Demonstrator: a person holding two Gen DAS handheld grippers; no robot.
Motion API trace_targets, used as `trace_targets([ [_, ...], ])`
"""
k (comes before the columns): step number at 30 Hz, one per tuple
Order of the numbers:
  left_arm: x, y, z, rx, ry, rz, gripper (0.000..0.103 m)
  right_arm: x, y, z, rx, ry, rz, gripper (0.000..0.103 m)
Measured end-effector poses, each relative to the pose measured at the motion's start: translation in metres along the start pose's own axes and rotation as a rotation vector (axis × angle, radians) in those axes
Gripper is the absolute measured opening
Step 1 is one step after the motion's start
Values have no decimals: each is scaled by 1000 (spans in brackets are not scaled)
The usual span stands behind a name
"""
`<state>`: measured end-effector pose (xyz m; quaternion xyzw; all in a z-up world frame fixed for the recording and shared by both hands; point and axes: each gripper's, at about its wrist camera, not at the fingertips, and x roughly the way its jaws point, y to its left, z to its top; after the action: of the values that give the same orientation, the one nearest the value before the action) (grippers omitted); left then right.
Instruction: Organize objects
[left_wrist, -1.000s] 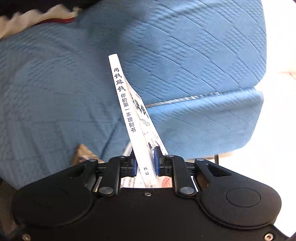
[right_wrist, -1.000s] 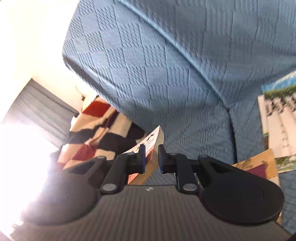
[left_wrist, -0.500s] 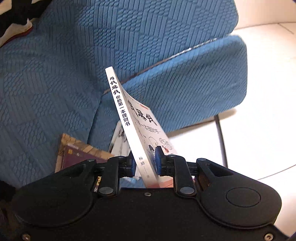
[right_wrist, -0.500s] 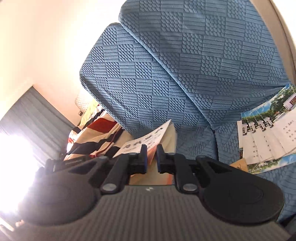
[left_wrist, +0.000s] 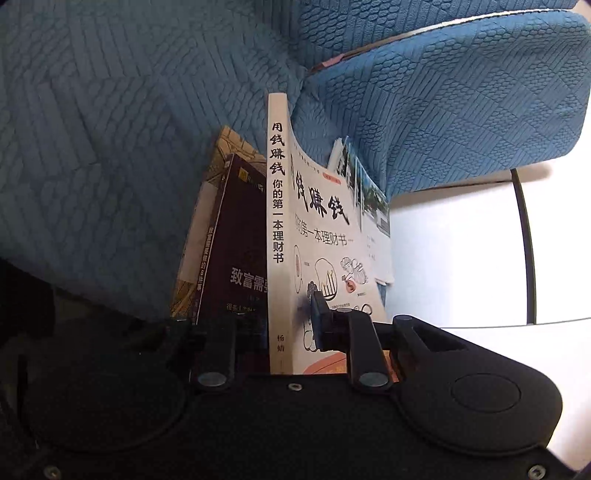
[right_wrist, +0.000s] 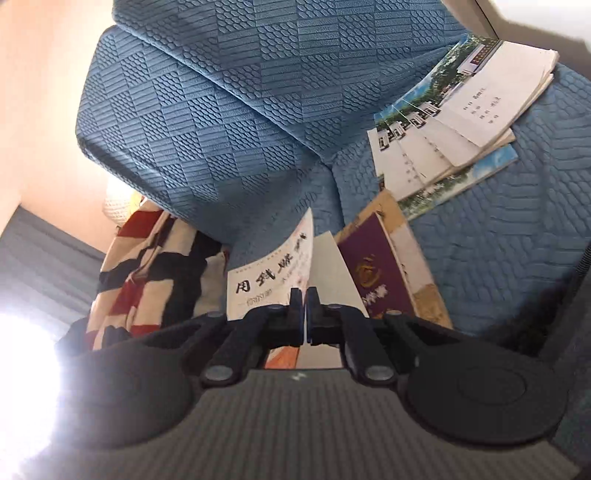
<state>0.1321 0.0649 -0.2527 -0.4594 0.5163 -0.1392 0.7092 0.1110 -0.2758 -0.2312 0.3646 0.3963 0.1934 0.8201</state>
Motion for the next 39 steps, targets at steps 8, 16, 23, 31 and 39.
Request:
trace_targets([
  [8, 9, 2, -8, 95, 1, 84, 30, 11, -9, -9, -35, 70, -76, 6],
  [16, -8, -1, -11, 137, -29, 154, 49, 14, -6, -11, -65, 177, -247, 8],
  [23, -24, -9, -18, 221, -99, 236, 49, 26, 1, -3, -122, 157, -254, 41],
  [31, -2, -29, -16, 331, -125, 328, 37, 64, 17, -4, -248, 166, -251, 41],
  [39, 14, -36, -19, 421, -112, 387, 32, 81, 25, -14, -346, 175, -293, 37],
])
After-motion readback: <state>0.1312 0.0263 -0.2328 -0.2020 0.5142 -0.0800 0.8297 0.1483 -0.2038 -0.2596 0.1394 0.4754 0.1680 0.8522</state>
